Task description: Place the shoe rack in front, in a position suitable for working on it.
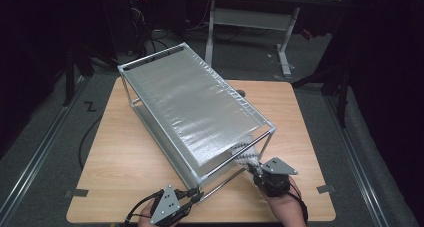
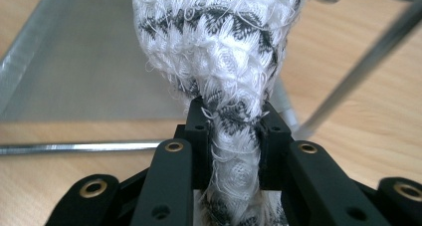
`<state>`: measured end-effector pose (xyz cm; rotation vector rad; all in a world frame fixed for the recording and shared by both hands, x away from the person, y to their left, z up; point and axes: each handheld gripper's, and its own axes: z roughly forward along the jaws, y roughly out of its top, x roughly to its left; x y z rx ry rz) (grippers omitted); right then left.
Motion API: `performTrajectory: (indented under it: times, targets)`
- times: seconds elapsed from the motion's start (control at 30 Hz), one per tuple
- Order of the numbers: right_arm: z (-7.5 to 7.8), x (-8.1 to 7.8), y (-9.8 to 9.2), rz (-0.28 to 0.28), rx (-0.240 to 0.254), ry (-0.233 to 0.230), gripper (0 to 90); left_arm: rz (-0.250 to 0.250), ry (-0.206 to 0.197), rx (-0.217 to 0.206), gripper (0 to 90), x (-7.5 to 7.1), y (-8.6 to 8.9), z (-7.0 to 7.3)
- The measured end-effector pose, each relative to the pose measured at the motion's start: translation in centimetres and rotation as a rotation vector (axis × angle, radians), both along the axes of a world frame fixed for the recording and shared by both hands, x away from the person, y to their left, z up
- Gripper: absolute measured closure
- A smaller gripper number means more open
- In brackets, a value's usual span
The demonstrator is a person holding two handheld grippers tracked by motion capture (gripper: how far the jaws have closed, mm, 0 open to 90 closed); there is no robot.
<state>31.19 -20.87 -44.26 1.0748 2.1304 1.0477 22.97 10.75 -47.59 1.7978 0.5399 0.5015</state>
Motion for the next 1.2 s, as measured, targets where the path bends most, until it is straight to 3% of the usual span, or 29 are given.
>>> performTrajectory:
  times: [0.33,0.57,0.87,1.2]
  targets:
    - [3.4,-0.8,-3.3,-0.118,0.119,-0.135,72.2,-0.002,0.000,0.000,80.2,0.0,0.0,0.0]
    - [4.3,-1.2,-3.7,-0.130,0.134,-0.170,72.4,-0.005,0.002,-0.002,80.1,0.0,0.0,0.0]
    - [4.4,-1.9,-2.2,-0.076,0.118,-0.173,72.6,-0.006,0.002,-0.005,80.2,0.1,0.0,0.0]
    - [4.9,-3.7,0.9,0.047,0.107,-0.184,72.7,-0.008,0.001,-0.006,80.2,0.1,0.0,-0.1]
